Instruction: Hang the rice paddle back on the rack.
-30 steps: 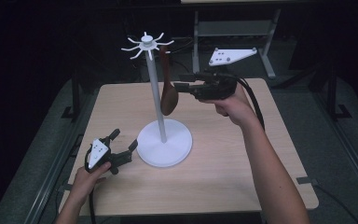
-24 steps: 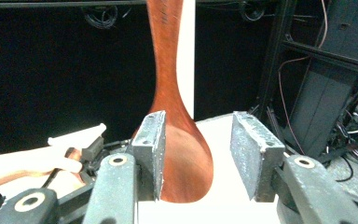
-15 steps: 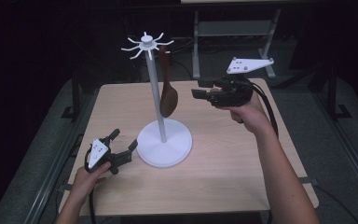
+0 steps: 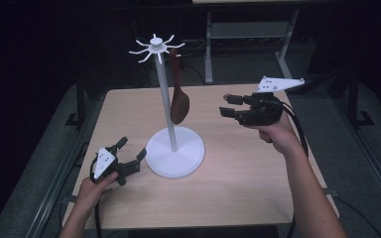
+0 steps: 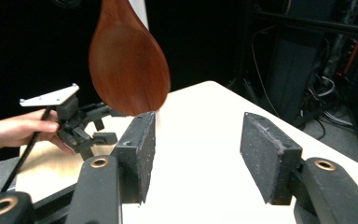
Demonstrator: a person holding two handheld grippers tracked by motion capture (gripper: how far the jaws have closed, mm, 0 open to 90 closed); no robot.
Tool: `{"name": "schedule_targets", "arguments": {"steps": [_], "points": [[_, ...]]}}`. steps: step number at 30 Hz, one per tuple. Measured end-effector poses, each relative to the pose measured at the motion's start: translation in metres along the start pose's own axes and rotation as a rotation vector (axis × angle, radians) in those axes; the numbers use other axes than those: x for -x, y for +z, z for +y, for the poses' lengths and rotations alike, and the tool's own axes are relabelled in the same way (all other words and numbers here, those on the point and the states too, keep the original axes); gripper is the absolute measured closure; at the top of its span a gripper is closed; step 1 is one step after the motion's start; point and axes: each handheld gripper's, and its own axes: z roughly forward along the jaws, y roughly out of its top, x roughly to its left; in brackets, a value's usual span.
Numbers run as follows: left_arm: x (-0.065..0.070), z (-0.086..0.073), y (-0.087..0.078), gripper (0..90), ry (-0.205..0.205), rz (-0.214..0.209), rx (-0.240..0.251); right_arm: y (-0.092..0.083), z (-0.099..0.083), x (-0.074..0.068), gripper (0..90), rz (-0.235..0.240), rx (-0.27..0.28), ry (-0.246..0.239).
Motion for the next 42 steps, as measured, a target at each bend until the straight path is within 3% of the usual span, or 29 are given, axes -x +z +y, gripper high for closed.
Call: {"name": "schedule_targets", "arguments": {"steps": [12,19,32,42], "points": [[0.000,0.000,0.000,12.5,-0.001,0.000,-0.001,-0.013,-0.035,0.008,41.0,-0.058,-0.019,0.038],[0.000,0.000,-0.001,12.6,0.004,0.001,-0.005,-0.019,-0.069,0.010,38.3,-0.097,-0.063,0.070],[0.000,0.000,-0.001,12.5,0.001,0.001,-0.007,-0.031,-0.109,0.008,34.8,-0.131,-0.098,0.109],[0.000,0.000,-0.001,12.5,0.007,0.002,-0.008,-0.045,-0.145,0.001,30.3,-0.202,-0.159,0.131]]}}
